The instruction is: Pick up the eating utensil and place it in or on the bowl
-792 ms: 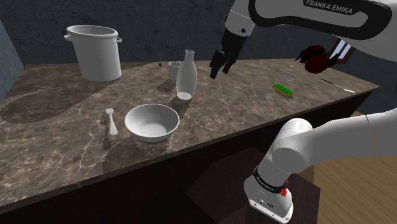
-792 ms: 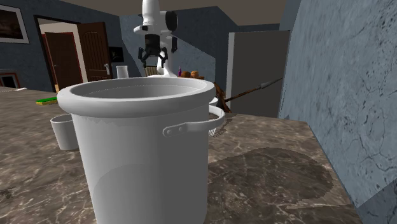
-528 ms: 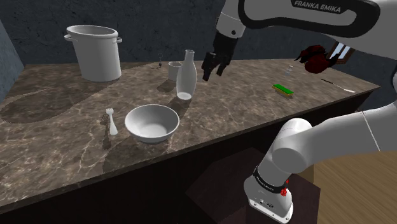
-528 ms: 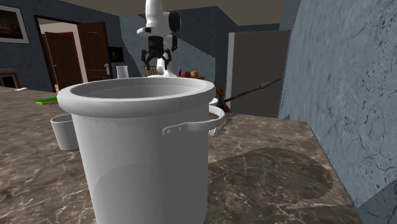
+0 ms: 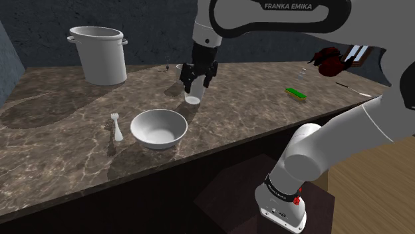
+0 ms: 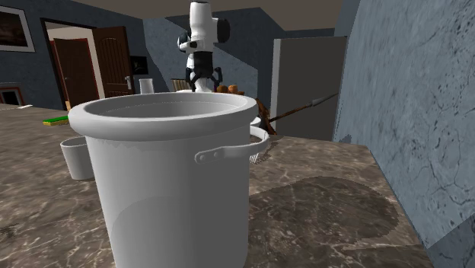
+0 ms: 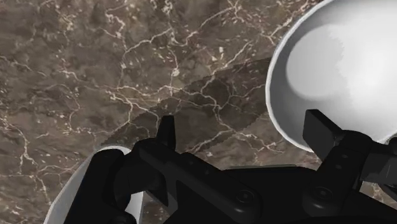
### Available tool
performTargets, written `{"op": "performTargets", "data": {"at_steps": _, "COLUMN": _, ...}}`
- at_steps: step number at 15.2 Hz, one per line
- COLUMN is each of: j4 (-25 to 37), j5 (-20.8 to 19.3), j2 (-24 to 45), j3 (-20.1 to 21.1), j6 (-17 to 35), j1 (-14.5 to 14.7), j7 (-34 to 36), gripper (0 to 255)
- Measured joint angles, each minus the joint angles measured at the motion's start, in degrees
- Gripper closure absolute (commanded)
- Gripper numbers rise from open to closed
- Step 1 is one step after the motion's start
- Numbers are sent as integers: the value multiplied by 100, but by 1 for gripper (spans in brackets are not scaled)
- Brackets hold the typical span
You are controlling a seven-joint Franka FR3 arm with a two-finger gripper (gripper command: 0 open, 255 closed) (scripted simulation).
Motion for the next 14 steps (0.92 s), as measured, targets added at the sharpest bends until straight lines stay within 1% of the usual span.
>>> {"op": "performTargets", "data": {"at_steps": 3, "j4": 403, "j5": 24, "j2": 675, "j3": 313, "j6": 148, "j1": 19, "j7": 507, "gripper": 0}}
{"op": "performTargets", "data": {"at_steps": 7, "j4": 1047, "j5": -53, "j2": 1563, "j3": 615, "j6": 209, "j1": 35, "j7": 1110, "gripper": 0}}
{"op": "performTargets", "data": {"at_steps": 12, "j4": 1964, "j5": -260, "j2": 2705, "j3": 910, "j6": 187, "j1": 151, "j7": 1887, "gripper": 0}}
{"op": "performTargets", "data": {"at_steps": 14, "j4": 2475, "j5": -415, "j2": 3306, "j3": 996, "j6": 169, "j1": 245, "j7": 2217, "gripper": 0}}
